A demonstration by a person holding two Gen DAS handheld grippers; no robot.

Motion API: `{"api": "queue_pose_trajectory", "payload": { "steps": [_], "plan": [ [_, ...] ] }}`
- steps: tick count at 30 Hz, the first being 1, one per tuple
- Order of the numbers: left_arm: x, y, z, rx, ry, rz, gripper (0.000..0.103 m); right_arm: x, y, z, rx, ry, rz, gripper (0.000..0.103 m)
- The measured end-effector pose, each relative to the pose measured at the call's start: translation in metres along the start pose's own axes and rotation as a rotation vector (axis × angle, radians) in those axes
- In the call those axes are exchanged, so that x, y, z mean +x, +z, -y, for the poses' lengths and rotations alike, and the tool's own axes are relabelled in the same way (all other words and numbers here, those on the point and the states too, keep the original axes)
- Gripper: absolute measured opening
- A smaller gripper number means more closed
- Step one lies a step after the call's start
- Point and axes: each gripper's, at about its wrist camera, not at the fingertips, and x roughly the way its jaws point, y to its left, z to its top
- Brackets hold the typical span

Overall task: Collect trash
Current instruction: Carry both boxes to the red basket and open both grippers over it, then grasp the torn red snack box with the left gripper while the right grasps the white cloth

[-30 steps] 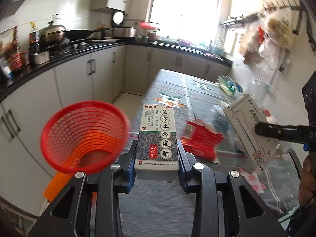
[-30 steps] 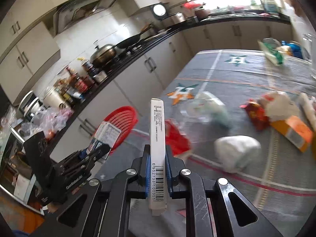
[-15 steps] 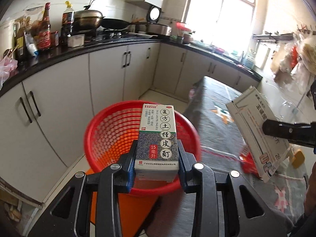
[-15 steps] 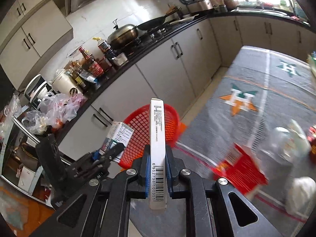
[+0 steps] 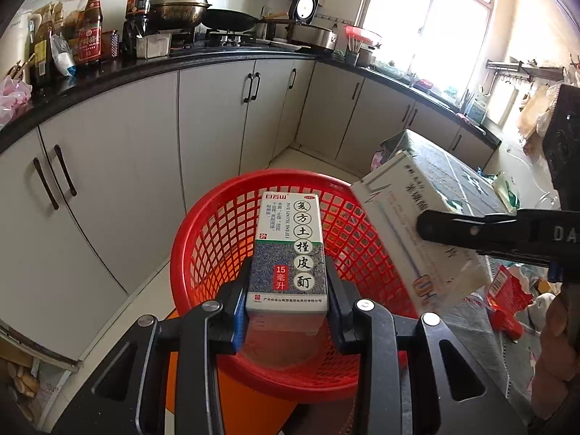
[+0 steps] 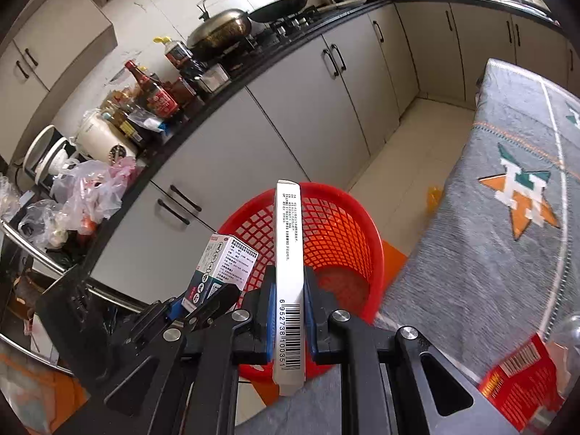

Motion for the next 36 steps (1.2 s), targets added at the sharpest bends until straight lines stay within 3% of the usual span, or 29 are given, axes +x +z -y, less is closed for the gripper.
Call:
{"api": "queue_pose_trajectory", "payload": {
  "steps": [3, 7, 15, 19, 27, 36],
  "plan": [
    [0.004, 0.000, -0.001, -0.001, 0.005, 0.000, 0.035, 0.013, 0.001, 0.004, 0.007, -0.006, -0.028, 0.017],
    [0.003, -0.001, -0.003, -0.007, 0.011, 0.005, 0.044, 0.020, 0.001, 0.007, 0.017, -0.012, -0.044, 0.018],
    [-0.018, -0.004, 0.000, -0.020, -0.004, 0.032, 0.046, -0.005, -0.004, 0.009, 0.011, -0.010, -0.005, 0.024],
    [-0.033, -0.009, 0.011, -0.002, -0.026, 0.055, 0.049, -0.031, -0.020, 0.013, 0.013, -0.008, 0.020, 0.037],
    [-0.049, -0.023, 0.058, 0.068, -0.094, 0.054, 0.051, -0.086, -0.062, 0.028, 0.013, -0.005, 0.076, 0.043],
    [-0.040, -0.039, 0.129, 0.183, -0.165, -0.003, 0.059, -0.168, -0.108, 0.087, 0.118, -0.055, 0.186, 0.050]
  ]
}}
